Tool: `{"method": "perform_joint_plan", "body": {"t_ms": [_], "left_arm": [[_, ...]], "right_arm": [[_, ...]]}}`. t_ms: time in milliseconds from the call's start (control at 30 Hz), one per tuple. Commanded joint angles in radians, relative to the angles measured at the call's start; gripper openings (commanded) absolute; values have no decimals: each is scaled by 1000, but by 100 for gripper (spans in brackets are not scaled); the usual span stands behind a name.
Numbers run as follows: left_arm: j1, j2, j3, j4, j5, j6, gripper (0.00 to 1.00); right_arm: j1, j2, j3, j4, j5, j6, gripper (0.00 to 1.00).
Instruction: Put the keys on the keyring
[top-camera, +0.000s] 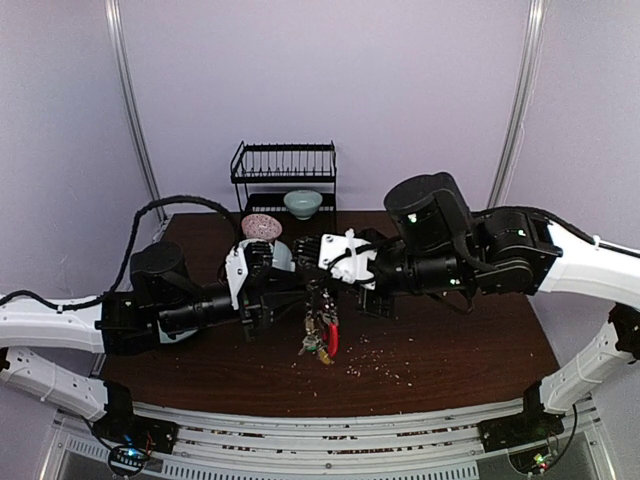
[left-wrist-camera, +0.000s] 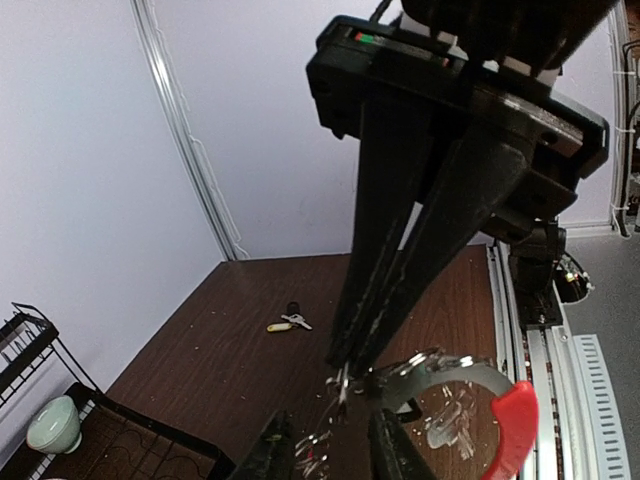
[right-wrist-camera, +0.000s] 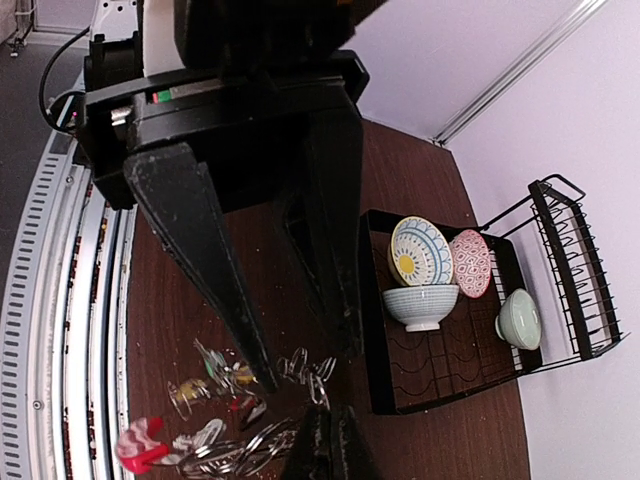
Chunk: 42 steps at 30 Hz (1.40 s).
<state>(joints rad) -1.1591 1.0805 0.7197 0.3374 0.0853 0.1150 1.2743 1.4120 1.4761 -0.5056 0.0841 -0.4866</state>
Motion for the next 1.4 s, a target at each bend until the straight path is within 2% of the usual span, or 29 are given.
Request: {"method": "perform_joint_plan", "body": {"t_ms": [0, 100, 233, 367, 467, 500, 567, 600, 767, 800, 867, 900, 1033, 1200, 1367], "left_arm": [[1, 23, 41, 26, 57, 25, 25], [1, 32, 46, 26, 57, 27, 21], [1, 38, 52, 25, 56, 26, 10], [1, 26, 41, 32, 54, 25, 9], [1, 20, 41, 22, 57, 28, 16], [1, 17, 41, 19, 56, 28, 15], [1, 11, 37, 21, 50, 28, 2], [1, 6, 35, 23, 49, 28, 0], [1, -11, -3, 71, 28, 11, 0], [1, -19, -13, 85, 21, 9, 0], [1, -38, -44, 141, 19, 12, 0], [0, -46, -62, 162, 25, 18, 0], [1, -55, -87, 225, 52, 27, 0], [1, -57, -88, 238, 64, 30, 0], [0, -68, -92, 236, 69, 30, 0]], "right_arm": [[22, 8, 47, 5, 56, -24, 0], [29, 11, 49, 0, 55, -31, 0], [37, 16, 50, -9, 56, -33, 0], [40, 14, 53, -17, 59, -36, 0], [40, 11, 53, -25, 69, -35, 0], [40, 10, 52, -24, 69, -34, 0], [39, 7, 51, -24, 64, -31, 0], [40, 6, 50, -25, 61, -30, 0], [40, -3, 40, -10, 36, -3, 0], [40, -12, 31, 5, 24, 12, 2], [35, -48, -8, 52, 5, 42, 15], [30, -62, -37, 83, -16, 54, 18], [-18, -136, -160, 207, -151, 131, 23], [-40, -161, -237, 314, -213, 216, 30], [-57, -149, -273, 399, -234, 293, 30]]}}
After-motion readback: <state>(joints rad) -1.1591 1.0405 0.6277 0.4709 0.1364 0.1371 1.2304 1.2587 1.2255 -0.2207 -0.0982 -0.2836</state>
